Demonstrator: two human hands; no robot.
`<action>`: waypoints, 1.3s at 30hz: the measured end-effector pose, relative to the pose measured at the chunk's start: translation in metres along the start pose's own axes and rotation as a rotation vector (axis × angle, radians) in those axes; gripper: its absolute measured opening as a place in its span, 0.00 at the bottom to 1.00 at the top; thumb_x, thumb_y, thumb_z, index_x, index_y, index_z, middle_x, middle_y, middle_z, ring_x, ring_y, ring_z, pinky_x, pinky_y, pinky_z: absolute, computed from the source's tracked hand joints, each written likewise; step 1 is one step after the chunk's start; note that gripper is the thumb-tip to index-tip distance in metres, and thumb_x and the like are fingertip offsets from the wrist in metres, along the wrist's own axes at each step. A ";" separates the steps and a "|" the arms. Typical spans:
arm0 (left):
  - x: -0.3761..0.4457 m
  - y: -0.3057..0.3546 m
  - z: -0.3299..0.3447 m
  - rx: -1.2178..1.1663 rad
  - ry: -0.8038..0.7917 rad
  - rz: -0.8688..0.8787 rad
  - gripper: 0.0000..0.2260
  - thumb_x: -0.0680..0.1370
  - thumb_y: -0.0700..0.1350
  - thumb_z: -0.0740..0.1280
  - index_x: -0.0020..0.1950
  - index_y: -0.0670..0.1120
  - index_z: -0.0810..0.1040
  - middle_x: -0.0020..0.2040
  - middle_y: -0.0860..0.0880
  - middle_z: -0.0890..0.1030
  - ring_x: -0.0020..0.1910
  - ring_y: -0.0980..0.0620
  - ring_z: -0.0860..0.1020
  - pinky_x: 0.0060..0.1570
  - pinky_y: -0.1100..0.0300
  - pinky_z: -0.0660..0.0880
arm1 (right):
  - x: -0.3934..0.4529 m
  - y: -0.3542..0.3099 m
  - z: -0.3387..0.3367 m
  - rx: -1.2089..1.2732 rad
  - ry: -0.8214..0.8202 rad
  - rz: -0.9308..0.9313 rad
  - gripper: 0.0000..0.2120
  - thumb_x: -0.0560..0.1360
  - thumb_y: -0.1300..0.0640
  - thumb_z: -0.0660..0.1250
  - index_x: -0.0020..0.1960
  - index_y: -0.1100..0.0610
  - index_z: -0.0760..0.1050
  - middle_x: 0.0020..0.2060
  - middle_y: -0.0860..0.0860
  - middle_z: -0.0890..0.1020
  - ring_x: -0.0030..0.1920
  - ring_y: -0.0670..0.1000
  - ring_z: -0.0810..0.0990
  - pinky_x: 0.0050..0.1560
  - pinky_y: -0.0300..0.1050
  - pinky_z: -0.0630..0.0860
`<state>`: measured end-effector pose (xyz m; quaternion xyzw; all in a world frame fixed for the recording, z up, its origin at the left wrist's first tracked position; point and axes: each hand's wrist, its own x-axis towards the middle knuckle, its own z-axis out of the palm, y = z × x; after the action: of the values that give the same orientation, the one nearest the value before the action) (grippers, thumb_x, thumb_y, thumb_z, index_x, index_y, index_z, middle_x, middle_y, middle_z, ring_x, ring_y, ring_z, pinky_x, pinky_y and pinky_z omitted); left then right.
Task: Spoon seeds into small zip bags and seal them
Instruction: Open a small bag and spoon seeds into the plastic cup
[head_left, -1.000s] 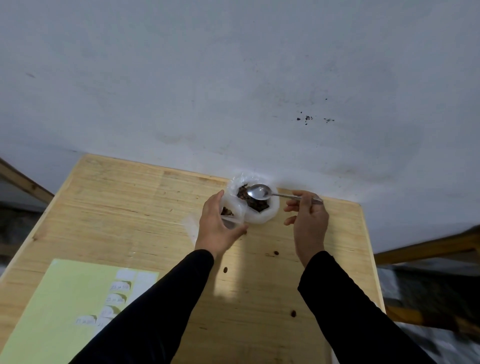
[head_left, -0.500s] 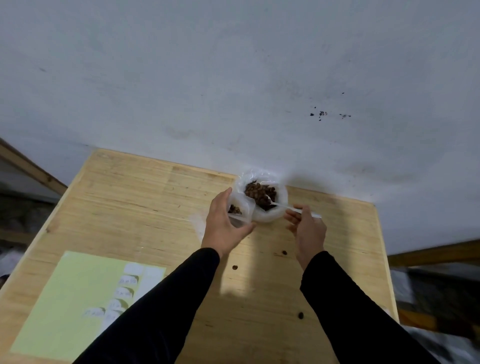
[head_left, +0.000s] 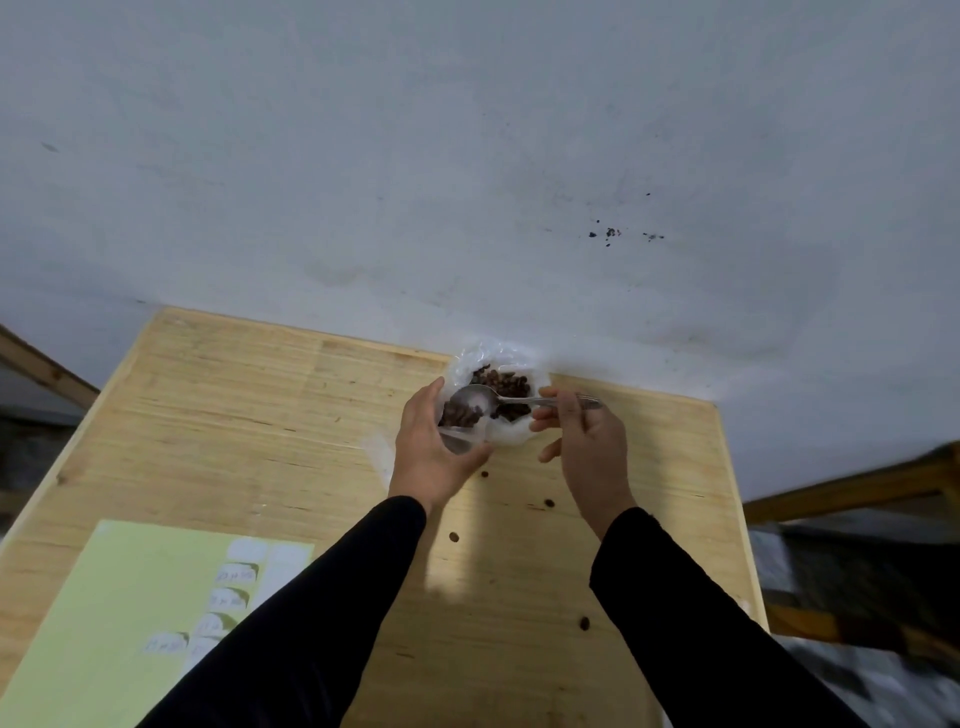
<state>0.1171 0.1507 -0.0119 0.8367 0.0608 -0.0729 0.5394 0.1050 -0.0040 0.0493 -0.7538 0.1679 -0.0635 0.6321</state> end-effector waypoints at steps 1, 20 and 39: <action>0.000 0.000 0.000 -0.002 0.002 -0.003 0.43 0.67 0.50 0.77 0.76 0.51 0.57 0.73 0.52 0.60 0.70 0.56 0.62 0.64 0.66 0.58 | -0.002 -0.001 -0.001 -0.056 -0.024 -0.044 0.10 0.80 0.59 0.58 0.49 0.59 0.79 0.35 0.53 0.80 0.29 0.41 0.77 0.24 0.35 0.73; -0.005 0.002 0.000 0.044 0.016 0.031 0.42 0.67 0.51 0.77 0.75 0.50 0.58 0.72 0.50 0.61 0.64 0.60 0.62 0.64 0.66 0.58 | -0.019 0.060 -0.061 0.065 0.270 0.400 0.09 0.70 0.63 0.73 0.49 0.58 0.82 0.43 0.52 0.84 0.43 0.48 0.80 0.45 0.40 0.76; -0.026 0.016 0.007 -0.025 0.082 0.041 0.44 0.64 0.53 0.78 0.74 0.53 0.59 0.70 0.53 0.64 0.68 0.56 0.66 0.69 0.55 0.66 | 0.002 0.055 -0.042 -0.396 0.256 0.069 0.11 0.74 0.54 0.68 0.53 0.58 0.80 0.44 0.49 0.82 0.43 0.45 0.77 0.42 0.24 0.67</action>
<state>0.0944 0.1370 0.0040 0.8332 0.0667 -0.0266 0.5484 0.0851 -0.0514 0.0038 -0.8426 0.2815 -0.1028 0.4475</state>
